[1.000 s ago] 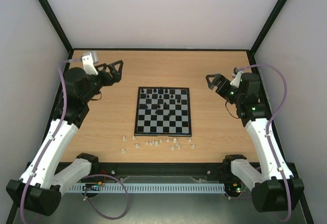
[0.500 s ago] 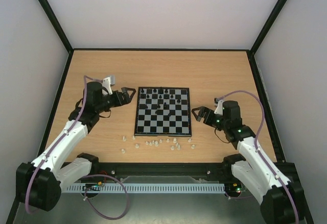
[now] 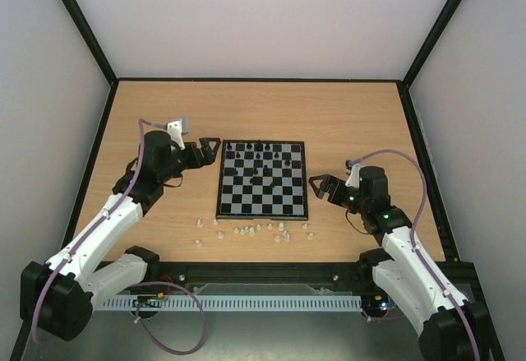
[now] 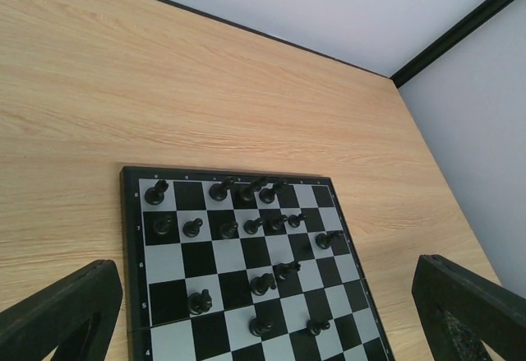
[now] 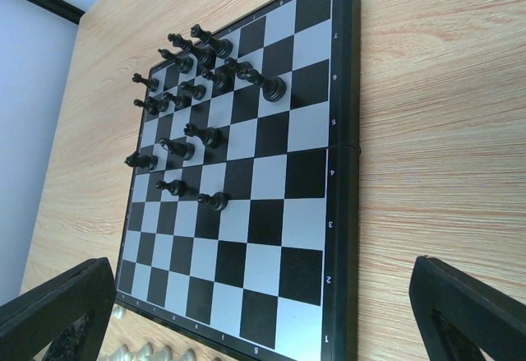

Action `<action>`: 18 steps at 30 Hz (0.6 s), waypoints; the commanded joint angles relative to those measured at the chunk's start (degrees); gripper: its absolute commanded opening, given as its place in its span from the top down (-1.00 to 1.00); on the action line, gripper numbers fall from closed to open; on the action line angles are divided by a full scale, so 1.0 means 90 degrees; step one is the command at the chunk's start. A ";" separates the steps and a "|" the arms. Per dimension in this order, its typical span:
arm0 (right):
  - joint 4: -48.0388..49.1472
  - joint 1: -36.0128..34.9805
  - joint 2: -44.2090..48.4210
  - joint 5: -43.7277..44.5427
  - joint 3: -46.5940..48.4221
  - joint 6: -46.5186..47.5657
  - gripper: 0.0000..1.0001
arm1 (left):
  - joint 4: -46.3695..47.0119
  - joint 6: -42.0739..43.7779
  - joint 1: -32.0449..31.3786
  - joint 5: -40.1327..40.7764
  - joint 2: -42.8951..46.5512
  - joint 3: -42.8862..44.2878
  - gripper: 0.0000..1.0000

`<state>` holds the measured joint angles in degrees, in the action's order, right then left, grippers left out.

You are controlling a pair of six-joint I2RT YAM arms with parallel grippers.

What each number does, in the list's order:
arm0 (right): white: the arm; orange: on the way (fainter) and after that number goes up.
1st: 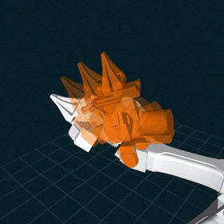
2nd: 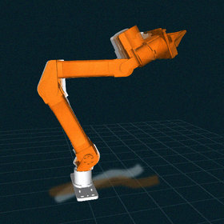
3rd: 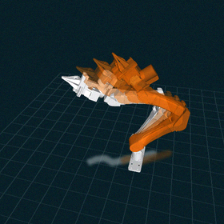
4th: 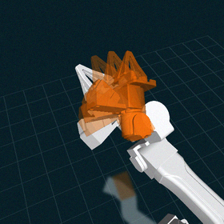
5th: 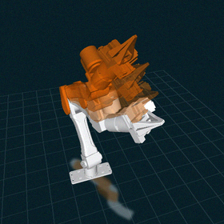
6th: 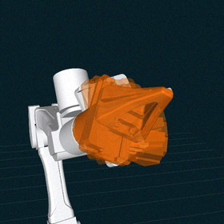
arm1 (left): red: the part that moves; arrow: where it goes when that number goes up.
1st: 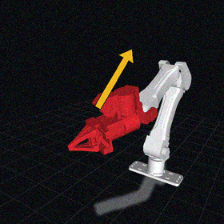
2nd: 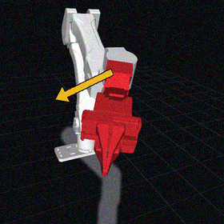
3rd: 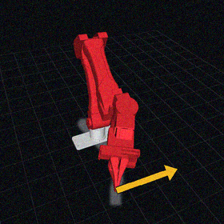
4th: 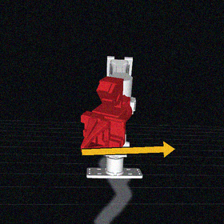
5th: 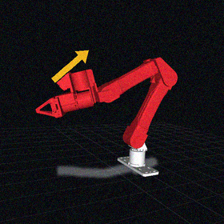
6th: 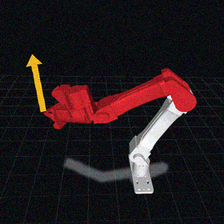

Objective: Set up the chess pieces on the board
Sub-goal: Pick up the chess piece from the chessboard.

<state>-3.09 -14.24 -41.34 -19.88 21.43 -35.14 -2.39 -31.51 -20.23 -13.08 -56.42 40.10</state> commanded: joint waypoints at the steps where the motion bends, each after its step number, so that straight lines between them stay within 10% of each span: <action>1: -0.0304 -0.0027 -0.0004 -0.0020 0.0078 0.0124 -0.97 | 0.0285 -0.0176 -0.0131 0.0363 -0.0018 -0.0030 -0.99; 18: -0.0673 -0.0029 -0.0324 -0.0137 0.1268 -0.0088 -0.99 | -0.0849 -0.0580 -0.0477 0.0565 0.1068 0.0271 -0.99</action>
<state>-7.46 -14.24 -41.41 -21.41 27.79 -35.16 -11.46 -33.04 -24.21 -6.68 -51.05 45.76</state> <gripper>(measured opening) 0.988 0.996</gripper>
